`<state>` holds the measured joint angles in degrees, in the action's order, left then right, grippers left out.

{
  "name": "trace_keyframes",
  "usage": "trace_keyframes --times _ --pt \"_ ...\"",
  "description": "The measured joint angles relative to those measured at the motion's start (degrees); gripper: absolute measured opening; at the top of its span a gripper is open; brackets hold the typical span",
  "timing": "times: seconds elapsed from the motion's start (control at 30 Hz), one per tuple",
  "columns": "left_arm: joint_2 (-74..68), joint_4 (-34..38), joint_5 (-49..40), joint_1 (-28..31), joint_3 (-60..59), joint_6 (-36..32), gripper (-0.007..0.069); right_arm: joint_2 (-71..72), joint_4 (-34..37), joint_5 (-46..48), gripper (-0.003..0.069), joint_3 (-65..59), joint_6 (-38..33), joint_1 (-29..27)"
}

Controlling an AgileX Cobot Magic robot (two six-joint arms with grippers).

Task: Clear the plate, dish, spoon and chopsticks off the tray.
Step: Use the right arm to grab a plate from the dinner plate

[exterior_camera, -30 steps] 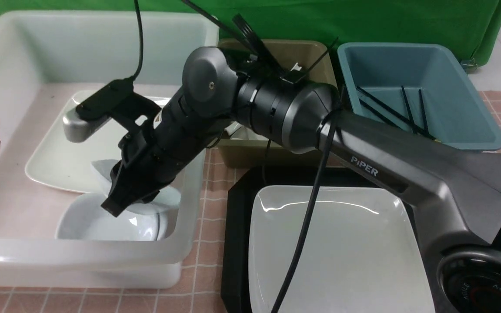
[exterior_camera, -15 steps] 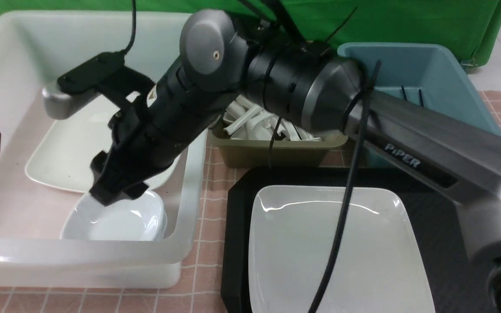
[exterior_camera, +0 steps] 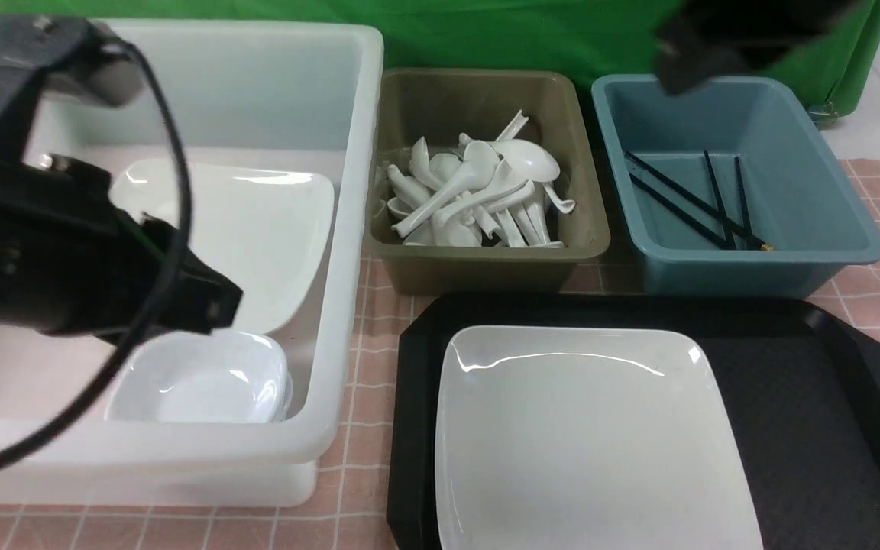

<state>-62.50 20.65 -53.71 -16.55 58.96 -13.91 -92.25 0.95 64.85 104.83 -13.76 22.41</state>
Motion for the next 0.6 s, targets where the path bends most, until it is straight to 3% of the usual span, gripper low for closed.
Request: trace_keyframes --times 0.07,0.17,0.2,0.27,0.37,0.43,0.47,0.6 --pt "-1.2 -1.9 0.0 -1.9 0.0 1.9 0.0004 4.1 0.0 0.0 0.0030 -7.1 0.3 -3.1" --pt "-4.0 -4.4 0.7 -3.1 0.0 4.2 0.0004 14.5 0.1 -1.9 0.0030 -27.1 3.2 -10.4" --pt "-4.1 -4.4 0.7 -3.1 0.0 4.3 0.0004 14.5 0.2 -2.2 0.0030 -28.2 3.3 -10.4" --pt "-5.2 -6.2 2.3 -3.1 0.0 5.0 0.0004 21.2 2.6 -7.9 0.0030 -43.3 4.5 -15.1" --pt "-5.8 -7.8 3.5 -3.1 0.0 6.0 0.0004 23.9 6.9 -12.9 0.0054 -54.2 4.3 -17.5" --pt "-5.9 -8.0 4.2 -3.1 0.0 6.7 0.0004 24.2 10.5 -17.4 0.0141 -62.9 4.1 -18.1" --pt "-6.0 -8.0 4.2 -3.1 0.0 6.7 0.0004 24.2 10.9 -17.8 0.0151 -62.9 4.1 -18.2" --pt "-6.1 -8.1 4.1 -3.1 0.0 6.7 0.0004 22.1 16.8 -26.3 0.0378 -71.6 4.1 -18.2"
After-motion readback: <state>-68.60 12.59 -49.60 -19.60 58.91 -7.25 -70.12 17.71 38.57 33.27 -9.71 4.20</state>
